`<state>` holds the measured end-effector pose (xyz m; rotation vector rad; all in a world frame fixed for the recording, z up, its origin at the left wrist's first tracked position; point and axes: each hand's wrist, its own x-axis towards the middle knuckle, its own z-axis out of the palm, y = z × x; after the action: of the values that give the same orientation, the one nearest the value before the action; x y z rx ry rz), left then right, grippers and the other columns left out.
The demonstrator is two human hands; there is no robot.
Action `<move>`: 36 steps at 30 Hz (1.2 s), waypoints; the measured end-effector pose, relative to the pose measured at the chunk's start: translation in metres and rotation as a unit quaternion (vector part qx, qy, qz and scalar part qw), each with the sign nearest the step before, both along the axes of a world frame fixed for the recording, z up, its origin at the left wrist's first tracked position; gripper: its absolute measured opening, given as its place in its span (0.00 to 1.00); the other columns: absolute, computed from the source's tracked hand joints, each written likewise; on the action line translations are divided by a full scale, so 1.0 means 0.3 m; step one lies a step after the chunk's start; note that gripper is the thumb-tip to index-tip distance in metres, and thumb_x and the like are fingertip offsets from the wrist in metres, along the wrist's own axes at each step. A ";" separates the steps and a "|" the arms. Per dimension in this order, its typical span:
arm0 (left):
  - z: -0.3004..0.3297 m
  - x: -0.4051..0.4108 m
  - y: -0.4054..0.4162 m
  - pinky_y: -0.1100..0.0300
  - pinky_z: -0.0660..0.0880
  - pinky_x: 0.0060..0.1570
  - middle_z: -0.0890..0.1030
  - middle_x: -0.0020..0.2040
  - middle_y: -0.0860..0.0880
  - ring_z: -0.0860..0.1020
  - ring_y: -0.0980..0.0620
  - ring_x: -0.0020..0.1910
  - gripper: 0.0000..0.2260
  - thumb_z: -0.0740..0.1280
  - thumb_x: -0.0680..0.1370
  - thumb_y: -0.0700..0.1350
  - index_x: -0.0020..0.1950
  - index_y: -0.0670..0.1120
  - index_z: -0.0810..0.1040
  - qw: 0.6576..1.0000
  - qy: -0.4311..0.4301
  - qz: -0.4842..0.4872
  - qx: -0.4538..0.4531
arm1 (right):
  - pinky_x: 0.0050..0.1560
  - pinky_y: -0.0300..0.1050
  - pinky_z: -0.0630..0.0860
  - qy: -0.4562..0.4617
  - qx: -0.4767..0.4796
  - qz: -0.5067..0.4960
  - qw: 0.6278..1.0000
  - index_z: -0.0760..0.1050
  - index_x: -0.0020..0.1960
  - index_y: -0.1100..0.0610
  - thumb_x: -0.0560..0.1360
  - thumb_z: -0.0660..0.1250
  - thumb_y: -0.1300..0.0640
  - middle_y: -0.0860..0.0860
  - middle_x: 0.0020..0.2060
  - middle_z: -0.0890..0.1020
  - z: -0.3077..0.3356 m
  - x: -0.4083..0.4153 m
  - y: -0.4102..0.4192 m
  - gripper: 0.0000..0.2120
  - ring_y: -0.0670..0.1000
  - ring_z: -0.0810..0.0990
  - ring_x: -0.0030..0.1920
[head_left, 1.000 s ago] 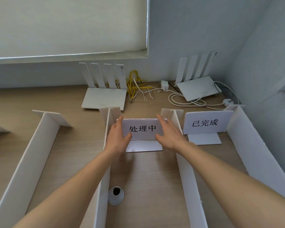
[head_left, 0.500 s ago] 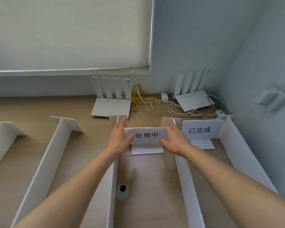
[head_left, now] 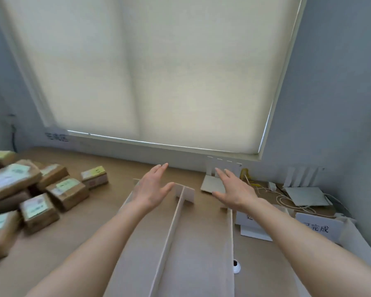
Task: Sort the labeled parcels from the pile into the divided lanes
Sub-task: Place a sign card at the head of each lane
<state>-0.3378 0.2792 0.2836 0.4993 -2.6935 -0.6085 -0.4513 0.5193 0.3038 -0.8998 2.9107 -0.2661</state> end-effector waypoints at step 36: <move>0.374 2.192 -1.332 0.56 0.66 0.66 0.67 0.76 0.50 0.67 0.47 0.73 0.29 0.66 0.79 0.58 0.78 0.53 0.64 0.929 0.010 0.368 0.039 | 0.63 0.54 0.75 0.076 -0.076 0.342 0.933 0.51 0.82 0.41 0.79 0.63 0.35 0.47 0.81 0.57 0.416 1.664 -1.852 0.37 0.56 0.67 0.76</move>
<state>0.3199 -0.1204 0.3958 1.4134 -2.2072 -0.4818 0.0479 -0.0363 0.4285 -1.9472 2.5032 -0.3728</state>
